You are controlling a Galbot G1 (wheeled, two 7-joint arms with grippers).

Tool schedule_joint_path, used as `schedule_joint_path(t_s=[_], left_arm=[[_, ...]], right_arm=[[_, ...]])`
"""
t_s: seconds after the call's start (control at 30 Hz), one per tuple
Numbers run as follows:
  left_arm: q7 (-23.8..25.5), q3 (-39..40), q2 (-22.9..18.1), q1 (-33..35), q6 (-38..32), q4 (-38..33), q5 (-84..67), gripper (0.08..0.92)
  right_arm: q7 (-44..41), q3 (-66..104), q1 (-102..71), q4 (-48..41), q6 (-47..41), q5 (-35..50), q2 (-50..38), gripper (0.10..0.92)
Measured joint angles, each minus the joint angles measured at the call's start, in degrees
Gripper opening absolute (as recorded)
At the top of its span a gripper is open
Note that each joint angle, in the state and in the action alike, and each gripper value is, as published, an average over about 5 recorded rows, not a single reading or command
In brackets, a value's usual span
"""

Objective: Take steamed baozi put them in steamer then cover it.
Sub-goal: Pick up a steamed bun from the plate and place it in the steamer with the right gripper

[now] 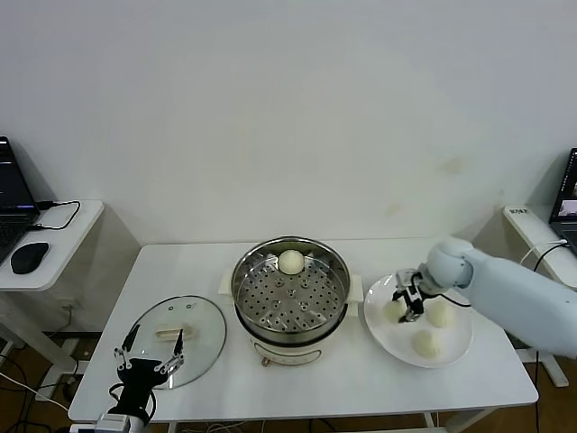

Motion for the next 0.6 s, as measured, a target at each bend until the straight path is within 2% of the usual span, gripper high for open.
schedule_joint_path(t_s=[0.3, 0.6], left_arm=[[0.0, 0.23, 0.49, -0.46, 0.08, -0.65, -0.18, 0.823], [-0.08, -0.07, 0.55, -0.49, 0.27, -1.26, -0.25, 0.823]], right_arm=[[0.4, -4.8, 13.49, 5.13, -2.75, 8.21, -1.4, 0.58], [3.95, -12.03, 24.18, 8.23, -8.25, 19.48, 6.51, 0.585]])
